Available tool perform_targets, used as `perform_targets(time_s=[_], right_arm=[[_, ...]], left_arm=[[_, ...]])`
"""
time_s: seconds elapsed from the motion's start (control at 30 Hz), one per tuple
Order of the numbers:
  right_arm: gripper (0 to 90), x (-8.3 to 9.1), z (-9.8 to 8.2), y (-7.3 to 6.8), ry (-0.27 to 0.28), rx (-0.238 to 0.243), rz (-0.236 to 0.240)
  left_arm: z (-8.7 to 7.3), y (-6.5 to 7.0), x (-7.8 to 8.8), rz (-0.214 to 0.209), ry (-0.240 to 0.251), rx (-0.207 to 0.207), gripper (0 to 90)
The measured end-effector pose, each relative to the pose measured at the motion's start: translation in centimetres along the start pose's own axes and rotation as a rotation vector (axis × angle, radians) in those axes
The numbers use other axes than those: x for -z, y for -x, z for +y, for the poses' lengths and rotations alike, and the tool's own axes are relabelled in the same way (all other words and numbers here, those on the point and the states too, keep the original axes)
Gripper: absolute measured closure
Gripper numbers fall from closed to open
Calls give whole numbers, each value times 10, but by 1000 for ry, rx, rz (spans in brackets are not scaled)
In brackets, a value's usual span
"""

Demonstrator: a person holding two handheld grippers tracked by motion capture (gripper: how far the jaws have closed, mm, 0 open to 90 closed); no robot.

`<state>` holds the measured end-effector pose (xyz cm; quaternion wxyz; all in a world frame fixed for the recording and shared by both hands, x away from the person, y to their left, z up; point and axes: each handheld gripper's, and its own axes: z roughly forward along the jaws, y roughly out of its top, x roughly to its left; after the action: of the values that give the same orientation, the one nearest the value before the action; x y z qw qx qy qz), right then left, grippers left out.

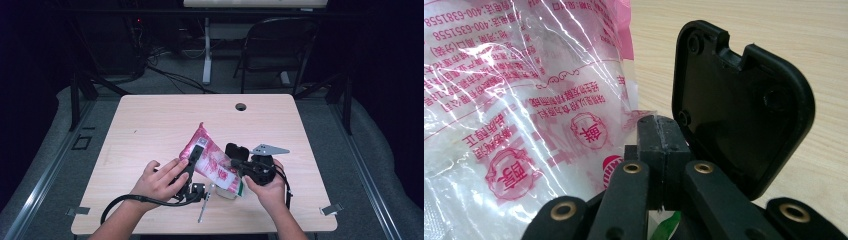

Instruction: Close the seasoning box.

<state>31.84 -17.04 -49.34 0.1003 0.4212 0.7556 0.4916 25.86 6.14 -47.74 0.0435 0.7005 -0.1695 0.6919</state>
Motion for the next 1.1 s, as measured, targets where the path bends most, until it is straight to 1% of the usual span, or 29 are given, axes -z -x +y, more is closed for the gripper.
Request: perform_targets(time_s=[0.07, 0.1, 0.3, 0.37, 0.4, 0.43, 0.47, 0.5, 0.53, 0.7, 0.73, 0.83, 0.87, 0.93, 1.07, 1.1], right_arm=[[900, 0, 0, 0, -3, 3, 0], [900, 0, 0, 0, -2, 2, -2], [900, 1, 0, 1, 2, 2, -2], [900, 2, 0, 1, 7, -4, 0], [900, 2, -1, 2, 11, -9, 0], [900, 3, -1, 2, 10, -9, 0], [900, 3, -1, 2, 8, -7, 1], [900, 3, -1, 3, 5, -6, 0], [900, 3, -1, 3, 2, -3, -1], [900, 3, -2, 3, 0, -5, -5], [900, 3, -2, 3, 0, -6, -4], [900, 3, -3, 3, 4, -14, -1], [900, 3, -3, 4, 2, -13, 0], [900, 3, -3, 4, -10, -6, -2], [900, 3, -3, 4, -10, -9, -4], [900, 3, -3, 5, -11, -9, -5]], left_arm=[[0, 0, 0, 0, -2, -7, 696], [1, 0, 0, 2, 2, 0, 697], [2, -2, 0, 6, 7, -1, 698], [2, -1, 0, 14, 15, 8, 699], [2, -1, 0, 13, 17, 11, 700], [2, -2, 1, 13, 10, -7, 702], [2, -1, 1, 12, 13, 5, 704], [3, -2, 1, 6, 9, -4, 707], [3, -2, 0, 11, 19, 4, 710], [3, -2, 0, 10, 22, 4, 715], [3, -3, 0, 2, 18, 4, 715], [2, -3, 0, 10, 22, 8, 716], [2, -4, 0, 3, 20, 6, 716], [2, -4, 0, 4, 21, 8, 716], [2, -5, 0, 3, 18, 6, 716], [2, -5, 0, 2, 22, 11, 716]])
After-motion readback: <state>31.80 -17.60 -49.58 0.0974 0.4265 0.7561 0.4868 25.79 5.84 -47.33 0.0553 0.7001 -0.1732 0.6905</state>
